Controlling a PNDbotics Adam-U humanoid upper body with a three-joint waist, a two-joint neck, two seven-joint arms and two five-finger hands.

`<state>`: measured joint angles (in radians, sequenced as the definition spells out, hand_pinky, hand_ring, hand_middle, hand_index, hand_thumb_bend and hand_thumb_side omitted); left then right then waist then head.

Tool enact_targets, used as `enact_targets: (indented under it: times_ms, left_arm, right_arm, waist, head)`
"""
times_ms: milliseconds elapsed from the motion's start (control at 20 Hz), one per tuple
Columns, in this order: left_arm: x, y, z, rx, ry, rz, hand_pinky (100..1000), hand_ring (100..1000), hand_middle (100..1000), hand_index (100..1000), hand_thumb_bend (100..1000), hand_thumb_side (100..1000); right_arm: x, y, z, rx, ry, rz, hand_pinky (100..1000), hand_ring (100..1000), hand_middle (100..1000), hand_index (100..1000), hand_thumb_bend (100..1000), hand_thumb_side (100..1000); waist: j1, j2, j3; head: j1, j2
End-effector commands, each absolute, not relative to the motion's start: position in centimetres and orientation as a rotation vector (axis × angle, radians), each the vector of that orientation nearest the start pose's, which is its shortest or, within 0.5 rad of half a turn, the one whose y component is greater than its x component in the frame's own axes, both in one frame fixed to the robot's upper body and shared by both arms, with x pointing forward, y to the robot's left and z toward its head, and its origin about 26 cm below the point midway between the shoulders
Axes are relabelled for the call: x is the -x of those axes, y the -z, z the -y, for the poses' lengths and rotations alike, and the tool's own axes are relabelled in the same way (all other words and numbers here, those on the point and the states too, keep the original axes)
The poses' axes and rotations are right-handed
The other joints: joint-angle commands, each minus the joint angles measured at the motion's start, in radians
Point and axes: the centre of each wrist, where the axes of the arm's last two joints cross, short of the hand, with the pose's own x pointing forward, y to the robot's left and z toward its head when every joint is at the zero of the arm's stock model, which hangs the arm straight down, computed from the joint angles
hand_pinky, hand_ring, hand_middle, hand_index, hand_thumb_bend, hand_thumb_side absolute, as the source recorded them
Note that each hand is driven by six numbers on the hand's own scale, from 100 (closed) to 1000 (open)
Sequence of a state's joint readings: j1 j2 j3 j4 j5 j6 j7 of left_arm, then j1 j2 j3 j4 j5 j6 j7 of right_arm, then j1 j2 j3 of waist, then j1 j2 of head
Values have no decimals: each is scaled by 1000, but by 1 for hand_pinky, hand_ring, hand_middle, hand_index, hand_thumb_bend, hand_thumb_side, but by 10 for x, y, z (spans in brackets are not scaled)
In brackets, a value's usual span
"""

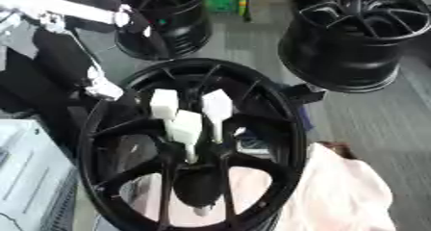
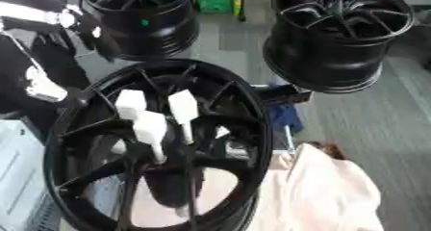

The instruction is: Pull the pin out of the wheel hub.

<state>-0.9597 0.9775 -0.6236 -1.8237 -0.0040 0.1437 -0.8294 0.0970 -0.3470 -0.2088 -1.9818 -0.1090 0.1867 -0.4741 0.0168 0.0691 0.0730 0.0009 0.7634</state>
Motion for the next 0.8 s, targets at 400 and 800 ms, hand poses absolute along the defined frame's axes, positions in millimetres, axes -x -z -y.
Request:
enact_targets:
  times_ms: [400, 800]
  left_arm:
    - [-319, -325, -217, -342, 1957, 1296, 839, 839, 772, 900, 450, 406]
    - [-339, -313, -212, -359, 1934, 1289, 844, 846, 788, 913, 443, 405]
  right_arm:
    - [-238, -121, 351, 676, 308, 1759, 707, 712, 741, 764, 100, 773]
    - [-239, -119, 349, 657, 307, 1754, 708, 712, 741, 763, 100, 777]
  waist:
    - [-2, -6, -5]
    - [-8, -2, -7]
  head:
    - [2, -8]
    - [4, -7]
